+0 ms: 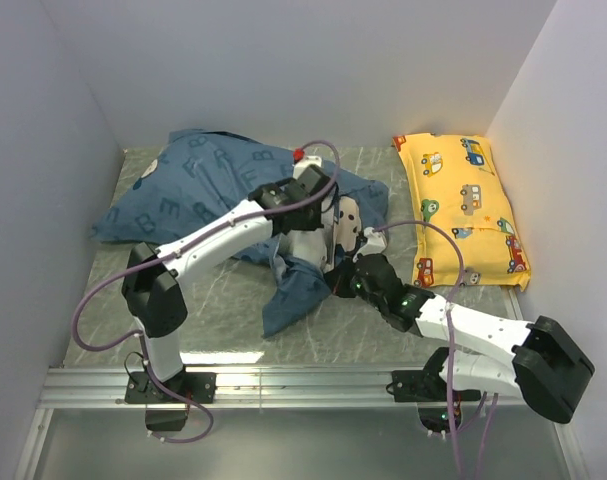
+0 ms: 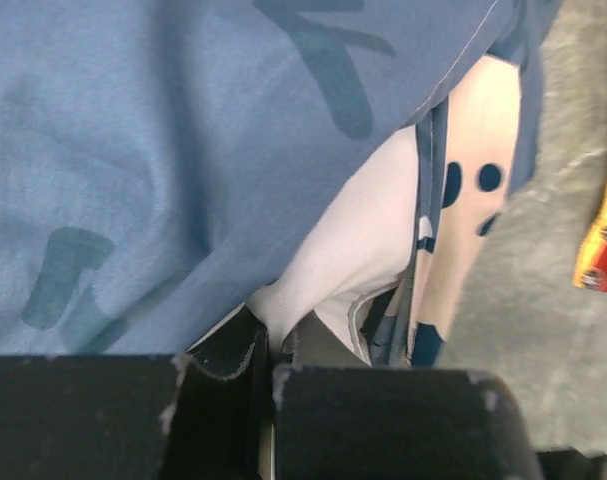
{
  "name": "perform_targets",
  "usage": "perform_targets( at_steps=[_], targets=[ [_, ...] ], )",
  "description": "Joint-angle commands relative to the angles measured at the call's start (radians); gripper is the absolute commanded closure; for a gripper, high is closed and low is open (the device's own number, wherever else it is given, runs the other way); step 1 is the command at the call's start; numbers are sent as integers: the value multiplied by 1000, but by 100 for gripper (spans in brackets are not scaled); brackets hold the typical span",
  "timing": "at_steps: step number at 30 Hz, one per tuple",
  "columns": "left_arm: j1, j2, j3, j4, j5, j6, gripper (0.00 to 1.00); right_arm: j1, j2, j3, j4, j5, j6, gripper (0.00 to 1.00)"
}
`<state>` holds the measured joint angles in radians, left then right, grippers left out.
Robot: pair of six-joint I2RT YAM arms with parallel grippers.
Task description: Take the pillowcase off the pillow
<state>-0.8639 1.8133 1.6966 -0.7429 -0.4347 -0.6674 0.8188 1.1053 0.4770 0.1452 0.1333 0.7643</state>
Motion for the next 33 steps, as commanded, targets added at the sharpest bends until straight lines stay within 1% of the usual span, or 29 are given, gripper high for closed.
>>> perform_targets(
  at_steps=[1,3,8,9,12,14,15,16,17,18,20,21,23,24,25,26,27,28,29,30,31,32,33],
  targets=[
    [89,-17,159,116,83,23,100,37,45,-34,-33,11,-2,100],
    [112,-28,201,96,117,26,100,37,74,-54,-21,29,10,100],
    [170,-77,230,63,212,32,100,34,161,-44,-18,94,38,100],
    [184,-97,230,63,279,32,100,36,175,-41,-13,100,41,100],
    [203,-138,221,36,353,34,100,29,221,-26,7,109,52,100],
    [200,-182,158,54,413,35,100,-10,246,0,7,95,43,100],
    [197,-242,62,68,439,34,100,-36,252,9,11,75,27,100],
    [189,-282,4,91,453,25,100,-91,257,32,13,57,20,100],
    [186,-319,-58,130,465,19,100,-115,261,46,7,27,12,100],
    [184,-391,-168,143,473,15,100,-134,261,60,1,22,4,100],
    [181,-459,-263,160,476,6,100,-176,261,103,-18,-6,-17,96],
    [175,-520,-360,183,482,2,100,-185,263,118,-25,-17,-29,93],
    [157,-589,-443,198,481,-17,100,-193,269,159,-44,-50,-45,89],
    [145,-609,-518,226,472,-30,100,-194,265,167,-39,-61,-62,83],
    [131,-624,-552,243,470,-38,100,-195,263,178,-35,-73,-66,79],
    [125,-637,-580,255,465,-44,100,-193,249,183,-35,-87,-71,76],
    [120,-653,-616,272,462,-60,100,-193,237,187,-36,-106,-85,68],
    [108,-660,-630,283,461,-64,100,-190,225,193,-48,-113,-88,64],
    [102,-670,-641,295,455,-72,100,-187,188,195,-56,-116,-92,60],
    [95,-674,-656,306,450,-77,100,-185,164,195,-67,-116,-106,53],
    [86,-675,-658,319,444,-87,100,-182,139,198,-91,-116,-115,49],
    [83,-672,-658,324,438,-89,100,-178,80,196,-105,-116,-123,46],
    [80,-671,-657,329,438,-95,100,-165,49,199,-122,-113,-137,40]
  ],
)
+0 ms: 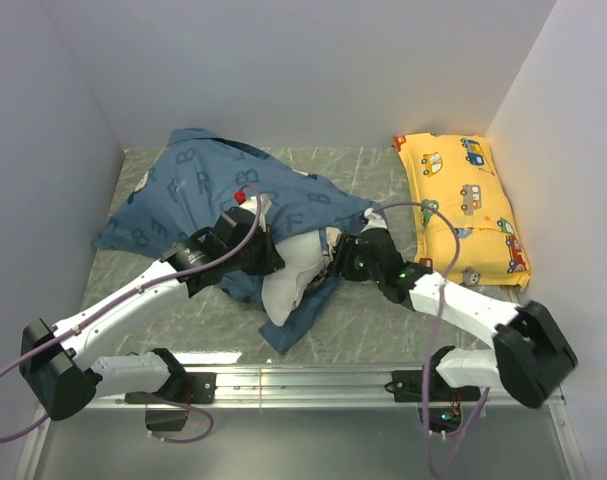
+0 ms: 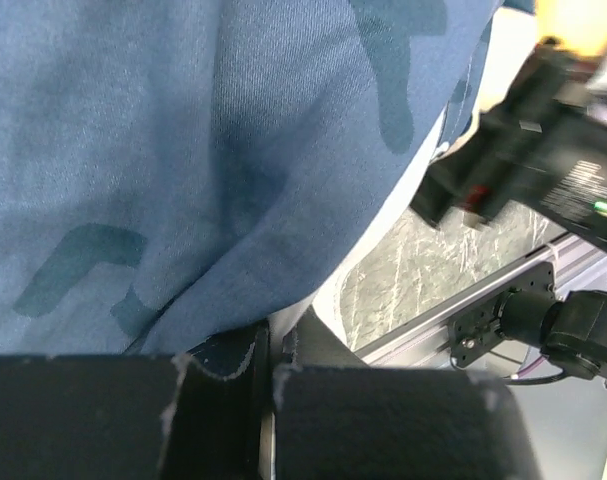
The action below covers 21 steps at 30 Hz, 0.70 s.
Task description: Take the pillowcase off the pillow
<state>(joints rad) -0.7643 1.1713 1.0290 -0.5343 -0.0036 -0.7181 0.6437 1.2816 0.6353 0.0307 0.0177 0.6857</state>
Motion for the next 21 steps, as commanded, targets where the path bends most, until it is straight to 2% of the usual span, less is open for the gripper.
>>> perform_targets(
  at_steps=[1,7,10,14,17,18,20,21],
  targets=[
    [-23,-25,11,131,5,-46,100,19,-192,47,-52,16,-64,38],
    [-42,11,42,157,7,-53,100,108,-329,99,-218,128,-92,22],
    [-59,25,65,149,7,-55,100,111,-288,168,-267,182,-109,18],
    [-73,25,97,119,-33,-49,100,102,-118,288,-317,269,-133,15],
    [-81,2,109,82,-42,-43,100,48,-9,360,-377,327,-147,37],
    [-81,-19,115,73,-41,-38,100,27,4,362,-376,349,-152,55],
    [-82,-57,121,36,-41,-29,100,-1,15,360,-377,367,-156,69],
    [-84,-68,126,17,-47,-20,100,-40,13,359,-383,382,-155,82]
  ],
)
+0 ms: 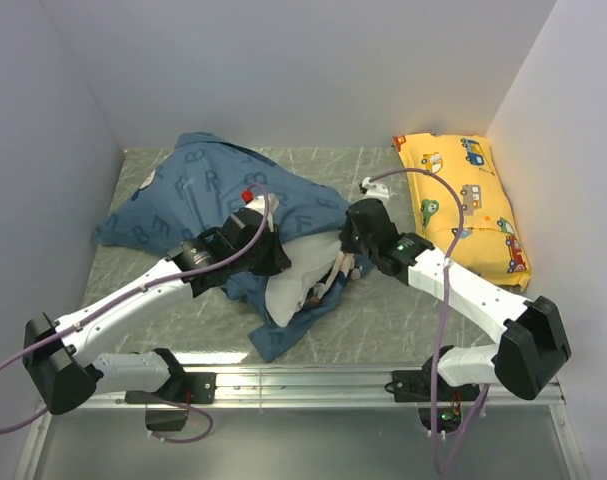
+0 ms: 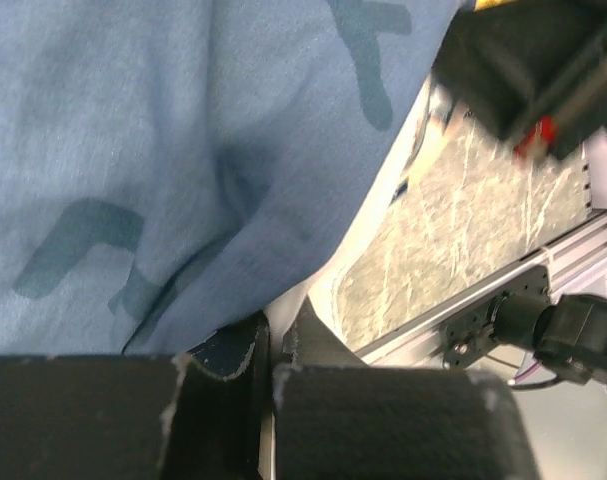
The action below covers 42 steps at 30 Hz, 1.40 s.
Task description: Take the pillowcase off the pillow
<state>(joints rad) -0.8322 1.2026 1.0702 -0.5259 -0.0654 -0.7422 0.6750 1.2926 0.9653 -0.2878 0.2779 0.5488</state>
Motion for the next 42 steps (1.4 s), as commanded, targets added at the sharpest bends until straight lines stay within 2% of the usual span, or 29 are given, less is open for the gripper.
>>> perform_targets(
  at_steps=[1,5,6,10,14,15,18,20,22,23,25,29,32,35,42],
  targets=[
    [-16,-115,91,-29,12,10,100,-90,-7,24,-65,135,-18,85],
    [-16,-210,100,-103,-2,30,100,-231,-24,0,-34,75,-23,87],
    [-15,-224,106,-117,-5,32,100,-299,-21,-3,-19,49,-23,87],
    [-16,-294,141,-163,3,43,100,-409,29,-8,53,-138,-23,88],
    [-15,-345,198,-155,41,44,100,-457,83,-40,217,-403,-1,86],
    [-16,-347,207,-148,53,46,100,-460,118,-30,267,-515,2,86],
    [-16,-333,227,-132,108,59,100,-431,172,7,359,-736,2,86],
    [-15,-310,228,-134,141,73,100,-372,171,12,377,-735,-10,83],
    [-16,-304,217,-134,147,73,100,-338,155,12,384,-703,-27,73],
    [-18,-310,186,-125,162,70,100,-315,157,13,389,-715,-39,62],
    [-18,-317,133,-89,176,61,100,-310,181,9,400,-753,-32,47],
    [-19,-301,19,-13,229,37,100,-311,206,-39,458,-810,-24,33],
    [-50,-284,-39,1,188,24,100,-334,212,-36,354,-687,-24,30],
    [-67,-296,-94,36,170,7,100,-402,182,-66,316,-660,0,27],
    [-80,-293,-185,101,168,-17,100,-422,41,-59,185,-617,-43,22]
  ],
)
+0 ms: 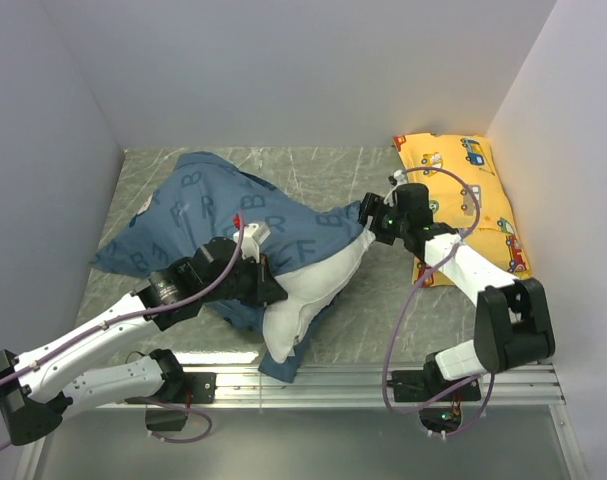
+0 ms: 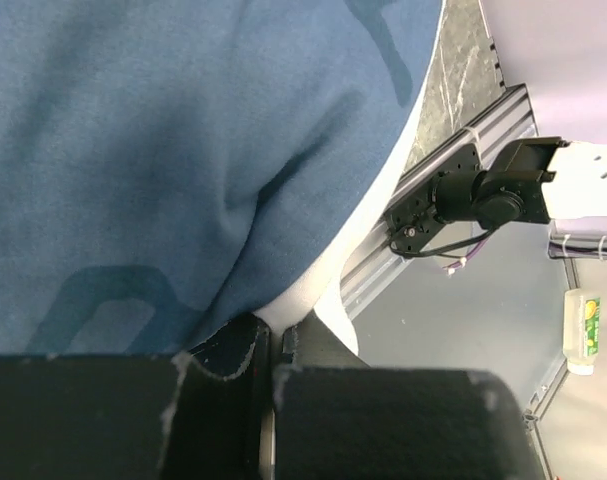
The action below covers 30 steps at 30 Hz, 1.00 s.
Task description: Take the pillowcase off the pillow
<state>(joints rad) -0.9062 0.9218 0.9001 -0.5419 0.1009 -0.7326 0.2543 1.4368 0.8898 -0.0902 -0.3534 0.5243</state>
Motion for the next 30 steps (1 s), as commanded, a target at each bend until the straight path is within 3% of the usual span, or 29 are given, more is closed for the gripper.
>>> perform_targets(
  at_steps=[1,7,11,18,21,22,25,28,30],
  targets=[
    [-10,-9,-32,126,5,-31,100,0,-114,23,-25,10,-26,21],
    [-45,9,-76,166,-13,-50,100,-1,-151,78,-85,-47,-53,20],
    [-68,25,-96,198,-17,-60,100,14,-151,102,-69,-163,-101,20],
    [-115,71,-76,206,-46,-59,100,134,-72,192,-190,-107,-204,21],
    [-146,92,-64,203,-58,-57,100,152,-26,233,-194,-75,-173,50],
    [-157,103,-60,201,-64,-56,100,152,-10,251,-195,-67,-150,69],
    [-207,130,-44,195,-69,-48,100,152,83,368,-229,-15,-112,88],
    [-270,178,-20,183,-64,-21,100,154,210,520,-267,1,-61,100],
    [-327,212,0,166,-79,-13,100,157,275,603,-261,2,-24,100]
  ],
)
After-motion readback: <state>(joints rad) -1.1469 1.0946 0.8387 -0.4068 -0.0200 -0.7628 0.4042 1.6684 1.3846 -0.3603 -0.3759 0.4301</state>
